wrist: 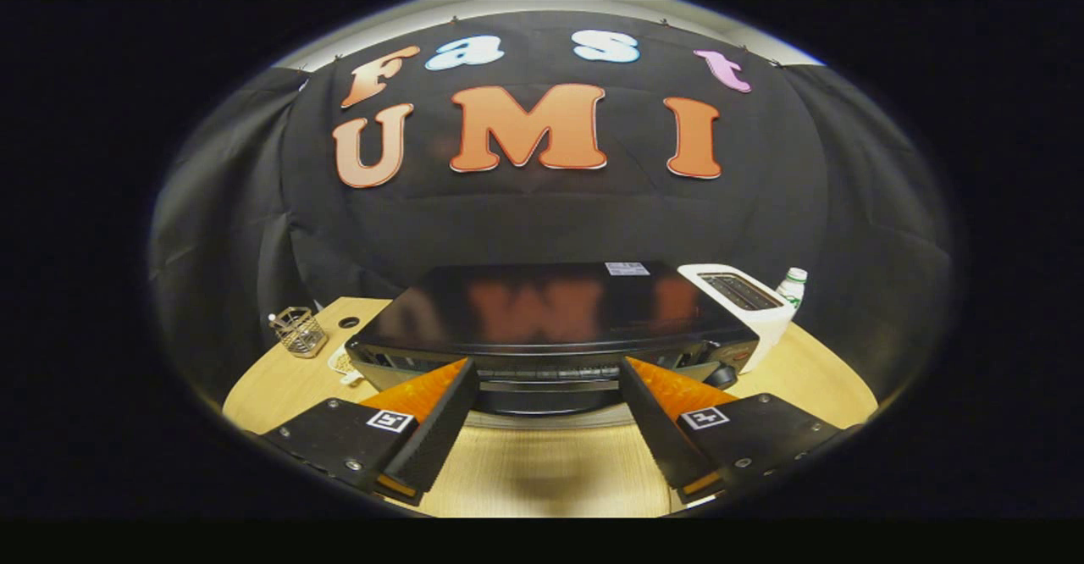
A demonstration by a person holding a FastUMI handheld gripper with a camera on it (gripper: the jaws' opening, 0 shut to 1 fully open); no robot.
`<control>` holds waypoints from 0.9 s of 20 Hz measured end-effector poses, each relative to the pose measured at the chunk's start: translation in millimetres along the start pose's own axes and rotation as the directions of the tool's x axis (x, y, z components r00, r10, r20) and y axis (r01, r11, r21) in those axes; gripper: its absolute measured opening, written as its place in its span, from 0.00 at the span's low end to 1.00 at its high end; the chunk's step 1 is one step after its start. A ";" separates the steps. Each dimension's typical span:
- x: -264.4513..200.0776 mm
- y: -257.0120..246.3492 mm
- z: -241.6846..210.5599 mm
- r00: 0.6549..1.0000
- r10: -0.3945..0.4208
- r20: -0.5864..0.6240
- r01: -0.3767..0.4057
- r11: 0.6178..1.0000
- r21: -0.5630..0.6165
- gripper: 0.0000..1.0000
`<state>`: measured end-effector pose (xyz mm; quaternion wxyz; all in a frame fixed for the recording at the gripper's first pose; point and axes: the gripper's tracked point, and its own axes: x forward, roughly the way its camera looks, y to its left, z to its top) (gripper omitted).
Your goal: Open the toaster oven, put the food inside, and close the toaster oven door.
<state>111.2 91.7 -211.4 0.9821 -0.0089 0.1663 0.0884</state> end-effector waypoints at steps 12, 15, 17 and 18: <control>-53.9 -1.7 -58.7 0.998 -0.017 -0.063 0.016 1.000 -0.007 0.98; -60.2 -1.6 -71.0 0.997 -0.022 -0.077 0.021 1.000 -0.008 0.98; -63.3 -1.8 -77.9 0.996 -0.027 -0.083 0.026 1.000 -0.014 0.98; -64.8 -1.7 -82.1 0.996 -0.028 -0.087 0.027 1.000 -0.014 0.98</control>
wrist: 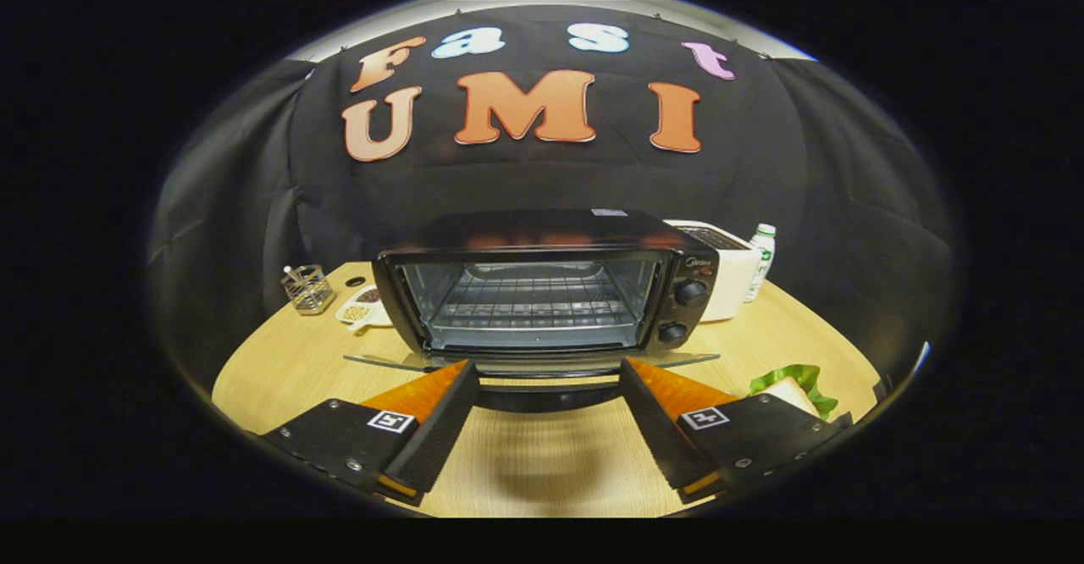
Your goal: Open the toaster oven, put the food inside, and close the toaster oven door.
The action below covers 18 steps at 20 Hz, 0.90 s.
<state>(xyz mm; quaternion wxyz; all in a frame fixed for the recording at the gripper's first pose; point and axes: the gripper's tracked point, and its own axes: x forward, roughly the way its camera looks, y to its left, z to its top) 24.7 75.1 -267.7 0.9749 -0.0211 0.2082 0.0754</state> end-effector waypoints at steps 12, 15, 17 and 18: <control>-7.6 -0.8 -60.4 0.996 0.020 -0.082 -0.023 0.999 -0.041 0.98; -6.3 -1.2 -70.2 0.995 0.024 -0.099 -0.027 0.999 -0.031 0.98; -5.3 -0.9 -82.1 0.992 0.024 -0.121 -0.031 0.998 -0.055 0.98; -6.0 -1.7 -88.3 0.991 0.023 -0.133 -0.032 0.997 -0.070 0.98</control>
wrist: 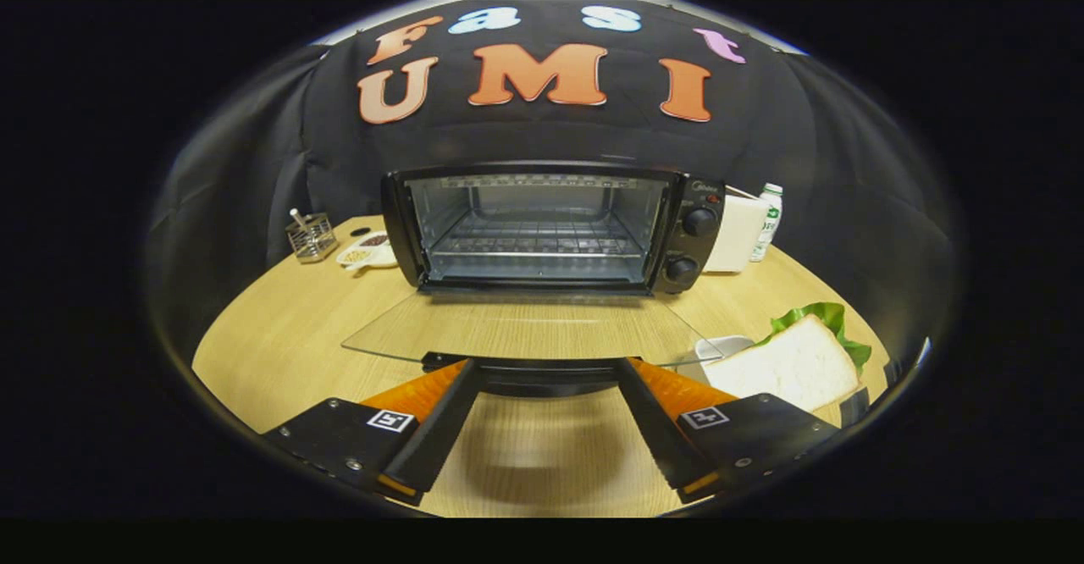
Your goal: Open the toaster oven, put the food inside, and close the toaster oven door.
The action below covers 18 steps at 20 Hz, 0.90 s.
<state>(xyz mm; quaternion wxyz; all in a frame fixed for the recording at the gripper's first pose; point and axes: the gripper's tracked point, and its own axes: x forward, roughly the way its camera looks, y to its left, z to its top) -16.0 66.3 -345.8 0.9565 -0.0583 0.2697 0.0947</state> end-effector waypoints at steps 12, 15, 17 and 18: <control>13.3 -3.7 -31.7 0.997 -0.045 -0.064 0.043 0.998 -0.036 0.99; 11.3 -4.7 -29.3 0.997 -0.046 -0.064 0.043 0.998 -0.034 1.00; 6.2 -3.7 -23.1 0.998 -0.034 -0.061 0.034 0.999 -0.005 1.00; -1.1 -6.5 -18.2 0.998 -0.028 -0.048 0.029 0.999 0.013 1.00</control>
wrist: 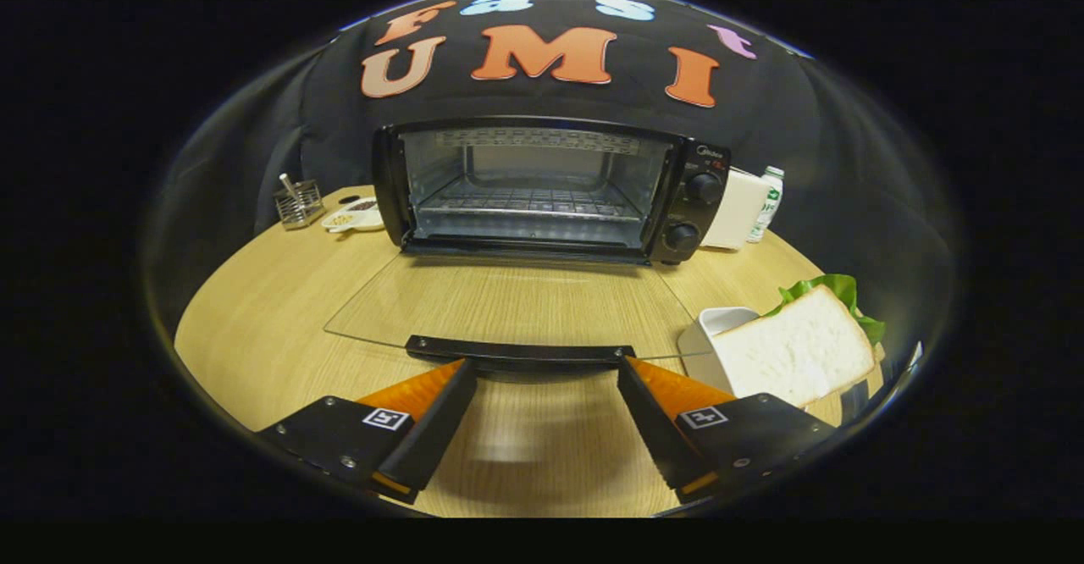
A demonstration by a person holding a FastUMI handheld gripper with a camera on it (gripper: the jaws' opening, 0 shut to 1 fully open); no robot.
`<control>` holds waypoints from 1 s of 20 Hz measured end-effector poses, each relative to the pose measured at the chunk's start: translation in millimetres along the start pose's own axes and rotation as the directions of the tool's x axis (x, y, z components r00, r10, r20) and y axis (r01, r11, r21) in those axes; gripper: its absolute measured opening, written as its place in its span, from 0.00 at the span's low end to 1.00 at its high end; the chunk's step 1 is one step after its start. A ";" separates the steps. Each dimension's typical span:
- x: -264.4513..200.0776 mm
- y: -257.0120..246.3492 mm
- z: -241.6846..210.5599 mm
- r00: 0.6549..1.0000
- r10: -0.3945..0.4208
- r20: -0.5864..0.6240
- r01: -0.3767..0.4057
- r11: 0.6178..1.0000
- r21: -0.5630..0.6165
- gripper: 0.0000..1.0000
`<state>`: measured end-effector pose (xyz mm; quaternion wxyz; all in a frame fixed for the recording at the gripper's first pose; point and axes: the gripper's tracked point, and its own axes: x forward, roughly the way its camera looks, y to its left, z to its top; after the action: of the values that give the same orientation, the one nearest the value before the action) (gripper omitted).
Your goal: Open the toaster oven, put the food inside, and close the toaster oven door.
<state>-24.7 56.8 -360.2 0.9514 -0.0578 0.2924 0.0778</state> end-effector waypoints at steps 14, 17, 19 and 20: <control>-61.1 -144.9 38.7 1.000 -0.012 -0.006 0.012 0.999 -0.032 1.00; -59.1 -178.8 43.5 0.999 0.008 -0.052 -0.012 0.998 -0.063 1.00; -53.9 -196.4 44.6 0.995 0.040 -0.094 -0.046 0.997 -0.065 1.00; -49.3 -202.9 45.6 0.991 0.060 -0.118 -0.067 0.996 -0.053 1.00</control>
<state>-3.1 -140.9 -281.8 0.9278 -0.0800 0.3466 0.1127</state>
